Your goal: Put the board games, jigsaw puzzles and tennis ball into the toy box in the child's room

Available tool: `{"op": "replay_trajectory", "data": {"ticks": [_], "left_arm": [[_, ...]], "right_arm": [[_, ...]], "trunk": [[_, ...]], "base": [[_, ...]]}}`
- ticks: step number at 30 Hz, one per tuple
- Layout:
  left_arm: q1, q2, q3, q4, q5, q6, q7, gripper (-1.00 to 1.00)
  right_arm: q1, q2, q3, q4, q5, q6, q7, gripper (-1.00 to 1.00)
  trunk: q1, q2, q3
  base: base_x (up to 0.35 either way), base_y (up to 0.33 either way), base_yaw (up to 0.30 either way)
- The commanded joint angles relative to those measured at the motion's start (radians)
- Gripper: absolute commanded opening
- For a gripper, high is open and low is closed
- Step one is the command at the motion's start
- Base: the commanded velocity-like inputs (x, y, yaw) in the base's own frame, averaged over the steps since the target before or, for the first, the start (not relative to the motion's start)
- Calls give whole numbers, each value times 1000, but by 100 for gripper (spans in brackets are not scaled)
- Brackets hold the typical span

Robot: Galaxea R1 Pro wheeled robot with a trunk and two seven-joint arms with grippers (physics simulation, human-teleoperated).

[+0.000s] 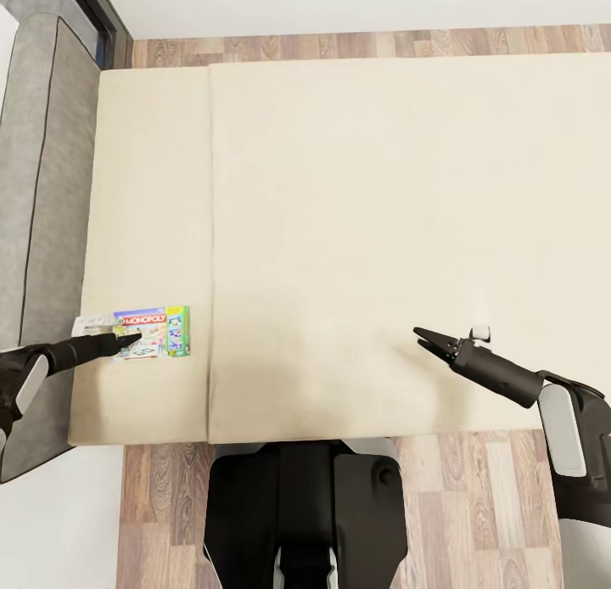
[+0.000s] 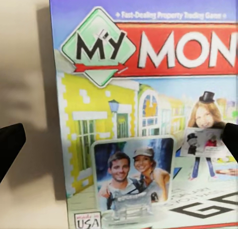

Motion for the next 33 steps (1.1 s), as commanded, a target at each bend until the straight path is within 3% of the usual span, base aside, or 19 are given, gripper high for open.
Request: {"op": "replay_trajectory", "data": {"ticks": [1,33], "left_arm": [[0,0,1,0,5,9,-4,100],[0,-4,3,0,7,15,-38,100]], "right_arm": [[0,0,-1,0,4,4,6,100],[0,1,-1,-3,4,4,6,100]], "trunk": [[1,-1,-1],[1,-1,-1]], "base": [[0,0,0],[0,-27,0]]}}
